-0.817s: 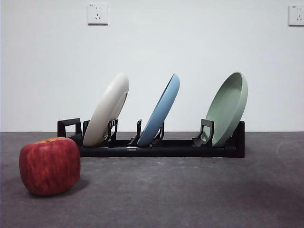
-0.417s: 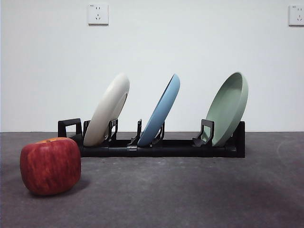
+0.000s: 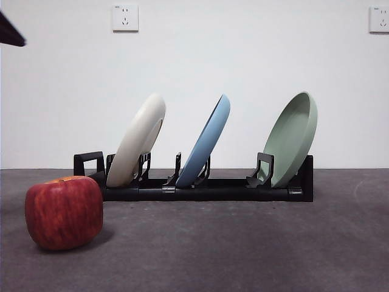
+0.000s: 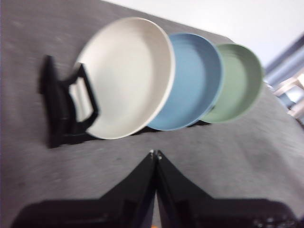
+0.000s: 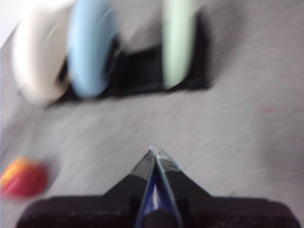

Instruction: Take the yellow plate from the plate rack,put the plate on the table,take the apple from the table,put the apple in the plate

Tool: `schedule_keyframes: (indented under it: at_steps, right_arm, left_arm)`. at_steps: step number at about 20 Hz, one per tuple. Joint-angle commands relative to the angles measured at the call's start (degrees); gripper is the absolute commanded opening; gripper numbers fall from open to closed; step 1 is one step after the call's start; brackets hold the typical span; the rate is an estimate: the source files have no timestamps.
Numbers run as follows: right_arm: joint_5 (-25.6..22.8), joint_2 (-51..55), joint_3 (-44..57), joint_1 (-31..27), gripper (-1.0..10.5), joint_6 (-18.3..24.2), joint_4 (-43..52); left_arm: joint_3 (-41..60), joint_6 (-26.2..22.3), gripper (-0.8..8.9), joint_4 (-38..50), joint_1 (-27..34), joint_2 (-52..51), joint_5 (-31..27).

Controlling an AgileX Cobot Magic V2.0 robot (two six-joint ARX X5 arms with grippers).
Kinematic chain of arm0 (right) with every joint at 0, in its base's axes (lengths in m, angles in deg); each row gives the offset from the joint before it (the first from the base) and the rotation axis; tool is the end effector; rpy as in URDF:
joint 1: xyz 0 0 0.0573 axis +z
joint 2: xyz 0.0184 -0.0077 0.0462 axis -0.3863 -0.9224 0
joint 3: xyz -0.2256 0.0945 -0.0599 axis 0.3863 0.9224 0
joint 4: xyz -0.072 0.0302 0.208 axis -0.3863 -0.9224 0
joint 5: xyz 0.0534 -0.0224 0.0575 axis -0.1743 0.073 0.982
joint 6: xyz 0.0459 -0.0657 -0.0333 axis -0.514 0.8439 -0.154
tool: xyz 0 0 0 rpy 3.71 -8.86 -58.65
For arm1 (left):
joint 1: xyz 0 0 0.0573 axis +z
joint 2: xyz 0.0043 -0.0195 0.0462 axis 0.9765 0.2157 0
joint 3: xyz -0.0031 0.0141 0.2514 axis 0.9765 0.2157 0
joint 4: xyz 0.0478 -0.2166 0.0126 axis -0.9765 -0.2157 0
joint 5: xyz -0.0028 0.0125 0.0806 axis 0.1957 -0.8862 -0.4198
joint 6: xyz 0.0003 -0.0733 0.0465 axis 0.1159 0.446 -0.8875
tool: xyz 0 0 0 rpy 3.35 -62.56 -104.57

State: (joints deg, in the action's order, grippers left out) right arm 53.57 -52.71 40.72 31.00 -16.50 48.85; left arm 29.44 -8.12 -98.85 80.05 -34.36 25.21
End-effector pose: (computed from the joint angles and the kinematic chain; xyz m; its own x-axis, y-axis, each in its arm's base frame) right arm 0.1463 0.0445 0.2508 0.7377 0.4219 -0.5270 -0.2504 0.8960 0.3668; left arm 0.1988 -0.0362 0.2736 0.7233 -0.5749 -0.3826 0.3763 0.7927 -0.4797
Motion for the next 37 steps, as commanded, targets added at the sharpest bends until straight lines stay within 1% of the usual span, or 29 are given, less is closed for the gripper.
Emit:
schedule_keyframes:
  at_steps: [1, 2, 3, 4, 5, 7, 8, 9, 14, 16, 18, 22, 26, 28, 29, 30, 31, 33, 37]
  right_arm:
    - [6.0, -4.3, -4.2, 0.0, 0.0, 4.6, -4.0]
    - [8.0, -6.0, -5.5, 0.0, 0.0, 5.4, -5.0]
    - [9.3, -7.5, -6.3, 0.0, 0.0, 5.8, -5.4]
    - [9.5, -8.5, -6.7, 0.0, 0.1, 5.8, -5.4]
    - [9.6, -9.5, -6.9, 0.0, 0.8, 5.8, -5.4]
    - [9.6, -11.0, -6.9, 0.0, 3.0, 5.8, -5.5]
    - [9.6, -11.4, -6.9, 0.0, 3.7, 5.8, -5.8]
    - [9.6, -11.7, -6.9, 0.0, 3.8, 5.8, -5.9]
    - [9.3, -11.8, -6.9, 0.0, 3.8, 5.8, -5.8]
    - [8.5, -11.8, -6.9, 0.0, 3.8, 5.8, -5.8]
    - [8.5, -11.8, -6.9, 0.0, 3.8, 5.8, -5.8]
    - [8.5, -11.8, -6.9, 0.0, 3.8, 5.8, -5.8]
    - [8.5, -11.8, -6.9, 0.0, 3.8, 5.8, -5.8]
    - [8.3, -11.8, -6.9, 0.0, 3.8, 5.8, -5.8]
    - [8.3, -11.8, -6.9, 0.0, 3.8, 5.8, -5.8]
    - [8.3, -11.8, -6.9, 0.0, 3.8, 5.8, -5.8]
    - [8.3, -11.8, -6.9, 0.0, 3.8, 5.8, -5.7]
    - [8.2, -11.8, -6.9, 0.0, 3.8, 5.8, -5.6]
    - [5.5, -11.8, -6.9, 0.0, 3.8, 5.8, -5.6]
  left_arm:
    - [-3.6, -1.5, 0.01, -0.6, -0.4, 4.3, 3.4]
    - [-5.2, -1.6, 0.13, -0.8, -0.9, 6.1, 3.5]
    - [-6.7, -1.6, 0.90, -1.1, -1.4, 7.5, 3.2]
    - [-8.2, -1.6, 1.84, -1.1, -2.1, 8.9, 3.0]
    - [-9.8, -1.6, 2.33, -1.2, -3.0, 10.2, 1.8]
    - [-13.0, -1.6, 2.35, -1.6, -5.5, 12.8, -1.7]
    - [-14.7, -1.6, 2.36, -1.6, -6.8, 14.2, -3.2]
    - [-16.5, -1.6, 2.35, -1.6, -8.1, 15.9, -4.5]
    - [-27.6, -2.4, 2.35, -4.6, -15.0, 28.3, -10.9]
    - [-30.9, -2.6, 2.35, -5.0, -17.5, 33.2, -14.3]
    - [-33.2, -2.6, 2.34, -5.1, -19.5, 37.0, -16.4]
    - [-34.2, -2.8, 2.34, -2.6, -21.6, 42.6, -17.8]
    - [-34.2, -2.9, 2.30, -0.1, -21.9, 44.8, -18.0]
    - [-34.2, -3.7, 1.66, 0.0, -21.9, 44.9, -17.9]
    - [-34.2, -4.2, 1.09, 0.0, -21.9, 44.9, -17.7]
    - [-34.2, -4.3, 0.30, -0.1, -21.9, 44.9, -17.6]
    - [-34.2, -4.9, -0.15, -0.2, -21.9, 44.9, -17.5]
    - [-34.2, -5.6, -0.09, -0.4, -21.9, 44.9, -17.5]
    - [-34.7, -5.6, -0.09, 0.0, -21.9, 44.7, -17.3]
